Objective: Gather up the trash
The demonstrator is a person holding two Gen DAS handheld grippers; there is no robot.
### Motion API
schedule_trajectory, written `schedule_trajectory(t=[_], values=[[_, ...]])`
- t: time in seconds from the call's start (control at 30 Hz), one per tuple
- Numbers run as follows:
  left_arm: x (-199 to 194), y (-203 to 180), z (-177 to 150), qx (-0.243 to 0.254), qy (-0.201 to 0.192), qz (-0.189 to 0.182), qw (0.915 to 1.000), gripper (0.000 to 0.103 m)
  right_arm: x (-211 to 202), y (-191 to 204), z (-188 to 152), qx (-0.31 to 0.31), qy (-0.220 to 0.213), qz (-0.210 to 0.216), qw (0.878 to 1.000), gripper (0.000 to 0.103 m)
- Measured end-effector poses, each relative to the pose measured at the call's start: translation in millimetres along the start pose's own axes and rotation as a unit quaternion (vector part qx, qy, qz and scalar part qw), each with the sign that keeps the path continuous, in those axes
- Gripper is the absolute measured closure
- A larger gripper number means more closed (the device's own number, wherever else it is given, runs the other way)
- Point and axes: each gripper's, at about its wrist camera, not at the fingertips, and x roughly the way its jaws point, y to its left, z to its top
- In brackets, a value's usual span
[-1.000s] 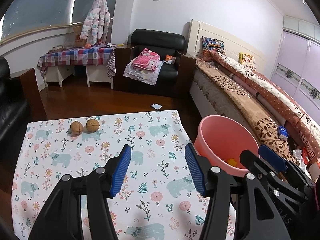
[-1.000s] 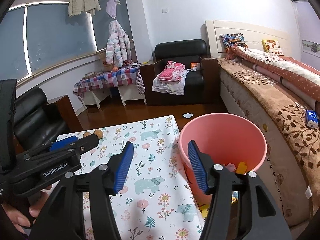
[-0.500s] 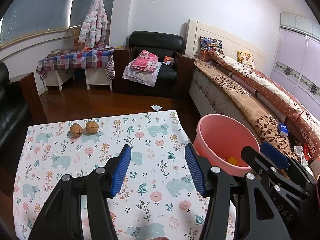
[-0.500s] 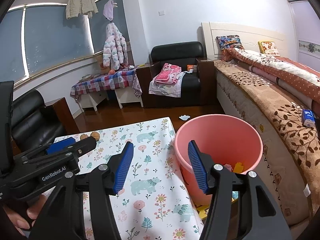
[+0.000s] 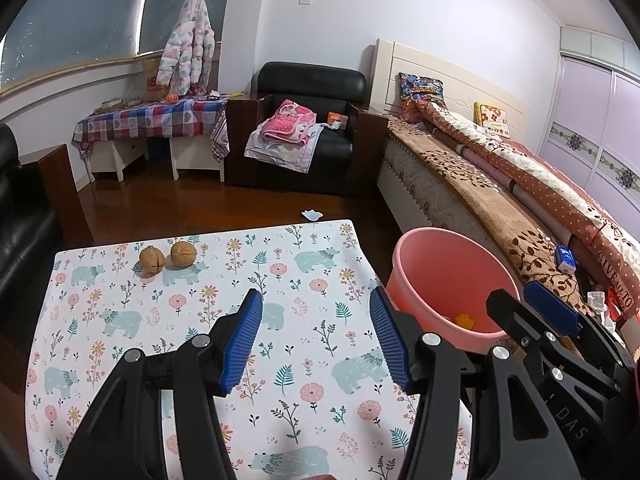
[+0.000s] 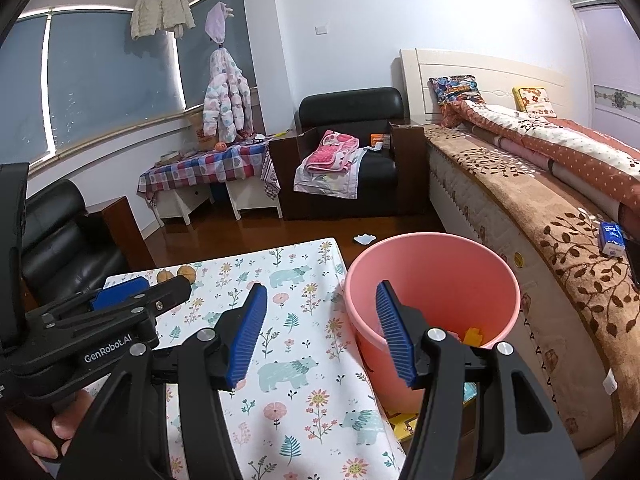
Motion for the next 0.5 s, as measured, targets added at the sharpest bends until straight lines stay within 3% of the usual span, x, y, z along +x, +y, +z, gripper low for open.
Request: schedule_trajectory(t=[0.5], values=[[-0.7, -0.4, -0.2, 0.001, -0.001, 0.001, 1.0000, 0.048, -7.4, 2.8, 2.8, -0.007, -0.010, -0.003, 1.000, 0.046]])
